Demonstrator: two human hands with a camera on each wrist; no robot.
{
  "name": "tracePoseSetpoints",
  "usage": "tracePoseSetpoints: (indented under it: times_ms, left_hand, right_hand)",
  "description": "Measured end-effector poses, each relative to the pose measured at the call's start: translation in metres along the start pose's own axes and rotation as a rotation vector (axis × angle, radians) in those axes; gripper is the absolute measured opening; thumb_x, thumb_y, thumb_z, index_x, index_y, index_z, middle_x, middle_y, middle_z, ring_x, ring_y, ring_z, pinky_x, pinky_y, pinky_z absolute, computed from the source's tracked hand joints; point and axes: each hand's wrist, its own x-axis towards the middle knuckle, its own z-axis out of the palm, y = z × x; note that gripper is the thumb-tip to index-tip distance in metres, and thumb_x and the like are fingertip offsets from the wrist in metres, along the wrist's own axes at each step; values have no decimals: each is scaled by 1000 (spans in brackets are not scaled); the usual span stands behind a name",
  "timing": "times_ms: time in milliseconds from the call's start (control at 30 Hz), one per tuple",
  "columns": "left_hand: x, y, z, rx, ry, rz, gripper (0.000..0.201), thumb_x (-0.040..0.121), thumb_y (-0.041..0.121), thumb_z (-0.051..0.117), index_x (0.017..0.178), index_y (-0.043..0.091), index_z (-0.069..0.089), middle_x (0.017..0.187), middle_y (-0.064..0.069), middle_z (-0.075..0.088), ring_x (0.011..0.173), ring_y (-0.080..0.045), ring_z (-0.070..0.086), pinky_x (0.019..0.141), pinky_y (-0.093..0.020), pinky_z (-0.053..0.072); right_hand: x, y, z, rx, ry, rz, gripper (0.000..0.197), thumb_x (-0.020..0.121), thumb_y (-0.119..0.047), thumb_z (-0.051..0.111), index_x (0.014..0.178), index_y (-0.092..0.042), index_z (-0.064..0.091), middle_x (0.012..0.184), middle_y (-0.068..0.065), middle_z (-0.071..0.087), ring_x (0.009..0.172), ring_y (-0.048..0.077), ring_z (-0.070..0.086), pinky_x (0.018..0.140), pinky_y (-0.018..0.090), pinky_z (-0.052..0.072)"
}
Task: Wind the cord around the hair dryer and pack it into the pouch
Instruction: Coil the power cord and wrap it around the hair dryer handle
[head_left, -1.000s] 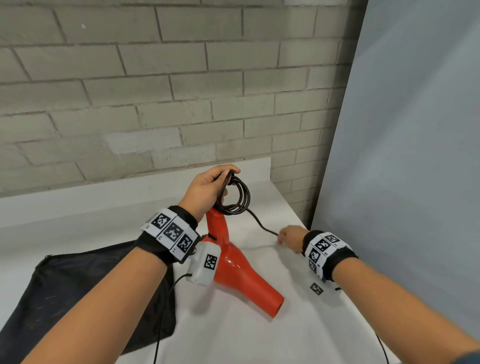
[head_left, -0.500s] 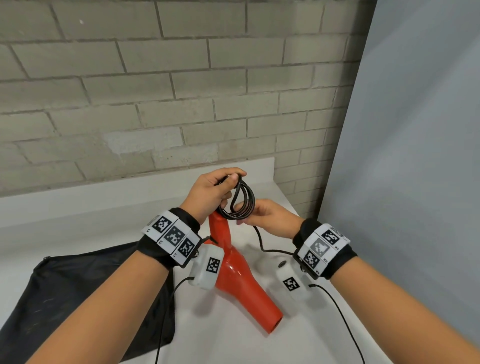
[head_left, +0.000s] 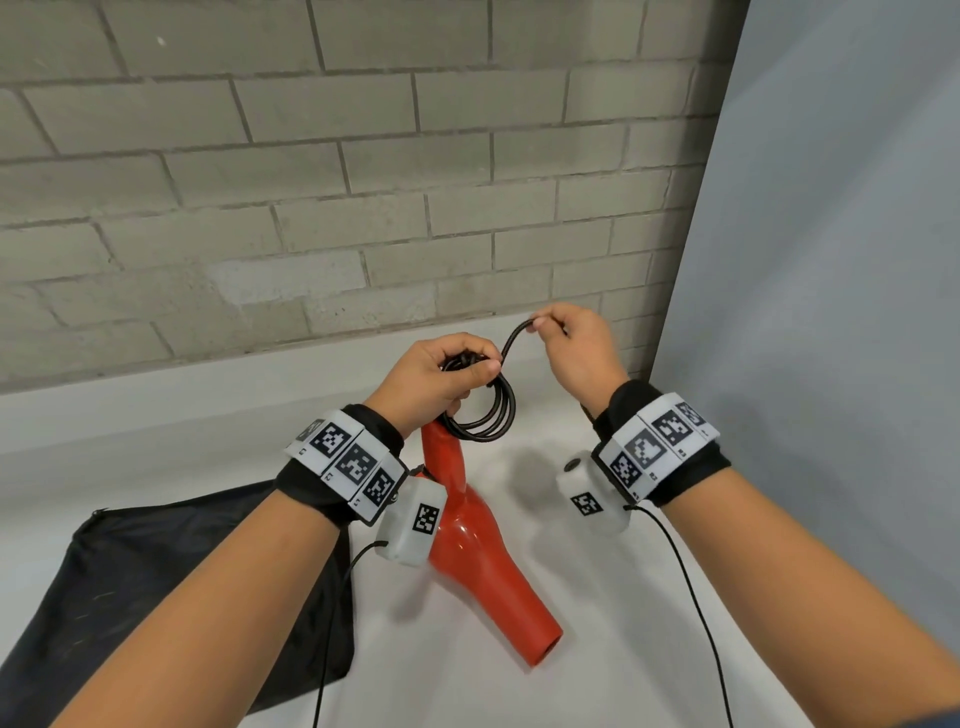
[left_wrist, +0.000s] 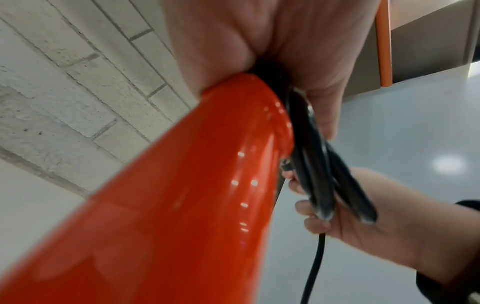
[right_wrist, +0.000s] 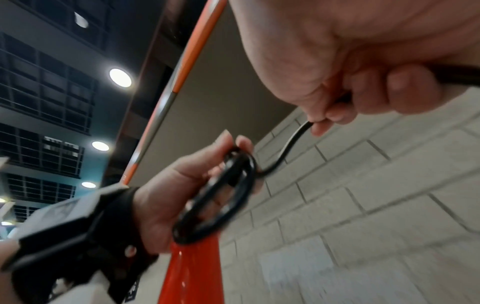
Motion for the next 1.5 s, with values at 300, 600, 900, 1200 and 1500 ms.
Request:
tracePoseSetpoints:
  times_ms: [300,600,900,1200,1500]
  left_hand:
    - [4,-6,-5,88,-7,-9,23,89,8,51,103,25,59,63,1,41,44,-5,40,50,-20,40]
    - [-2,8,-2,144,-183,6,35,88,3,53,110,31,57,98,7,65,45,-3,40,48,-14,40]
    - [2,-3,3,41,105,-34,17,90,6,51,100,11,63,80,-8,56,37,-2,35,40,-15,35]
    - [1,-3,8,-1,168,-52,19,89,5,51,105,7,60,76,4,60,36,-1,35,40,-15,33]
    - [-6,-3,7,-6,194,-47,21,88,5,52,109,4,58,82,4,62,36,-2,37,40,-14,36]
  right_hand:
    - [-13,-42,-14,32,65,-186,19,90,-5,48,92,-2,67,80,-3,60,71,7,52,62,-1,35]
    - [-13,-45,-14,53,-29,-285,19,88,-2,50,89,-6,69,76,-12,55,72,-14,51,69,0,37]
    - [-20,8,-22,-10,-136,-35,24,91,-15,51,113,-11,58,93,4,58,82,13,52,65,7,38]
    - [-68,96,13,-225,-518,444,58,86,-29,59,138,-19,33,130,12,51,116,27,52,96,29,38]
    - [-72,101,39,-120,-443,488,17,90,-13,48,76,-16,55,96,9,60,86,21,54,69,25,41]
